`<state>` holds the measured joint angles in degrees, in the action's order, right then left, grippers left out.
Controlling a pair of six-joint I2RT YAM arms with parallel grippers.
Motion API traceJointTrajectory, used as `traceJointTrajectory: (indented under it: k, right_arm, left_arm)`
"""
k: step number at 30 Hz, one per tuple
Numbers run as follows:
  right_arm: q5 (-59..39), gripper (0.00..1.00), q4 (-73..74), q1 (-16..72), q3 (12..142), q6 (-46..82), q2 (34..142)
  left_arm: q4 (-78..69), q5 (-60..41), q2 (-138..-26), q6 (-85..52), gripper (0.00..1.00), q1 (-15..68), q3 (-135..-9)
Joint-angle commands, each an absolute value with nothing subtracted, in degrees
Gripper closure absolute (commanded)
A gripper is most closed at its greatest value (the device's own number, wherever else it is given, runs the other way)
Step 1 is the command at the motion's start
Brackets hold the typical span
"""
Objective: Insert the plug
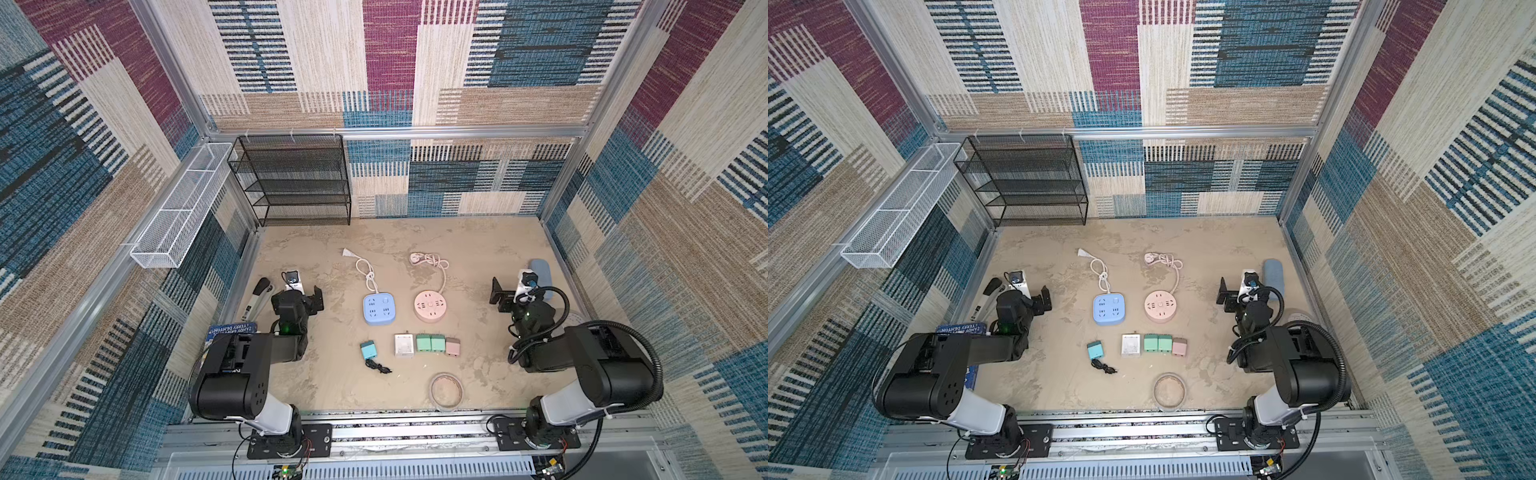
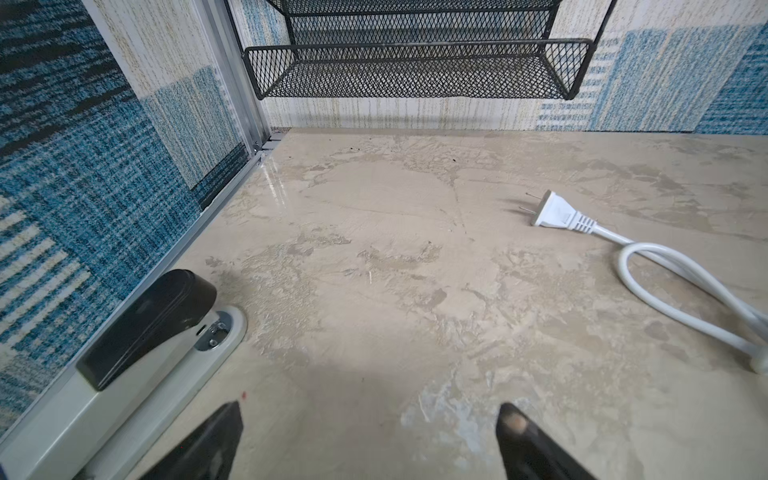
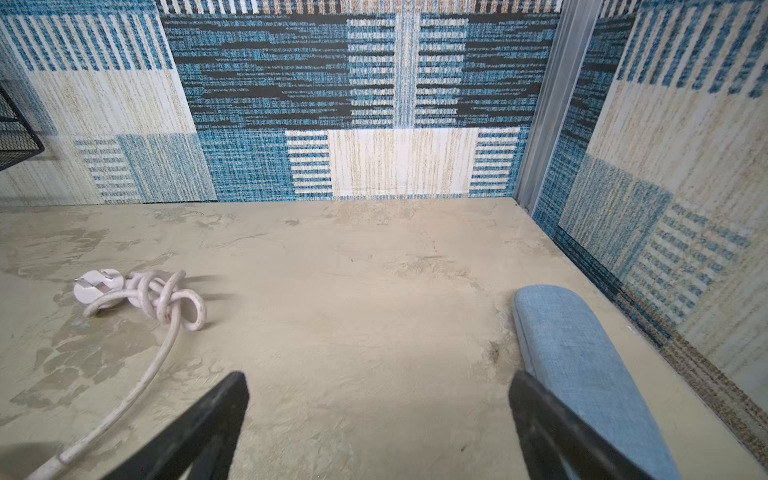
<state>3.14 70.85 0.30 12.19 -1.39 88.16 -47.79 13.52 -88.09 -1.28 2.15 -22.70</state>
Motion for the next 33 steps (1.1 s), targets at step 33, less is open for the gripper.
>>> traceJointTrajectory:
  k: [33]
  right_arm:
    - [2.64, 0.0, 62.27, 1.15, 16.85, -2.41, 82.64]
  left_arm:
    - [-28.29, 14.95, -75.4, -0.01, 0.0, 3.52, -28.9]
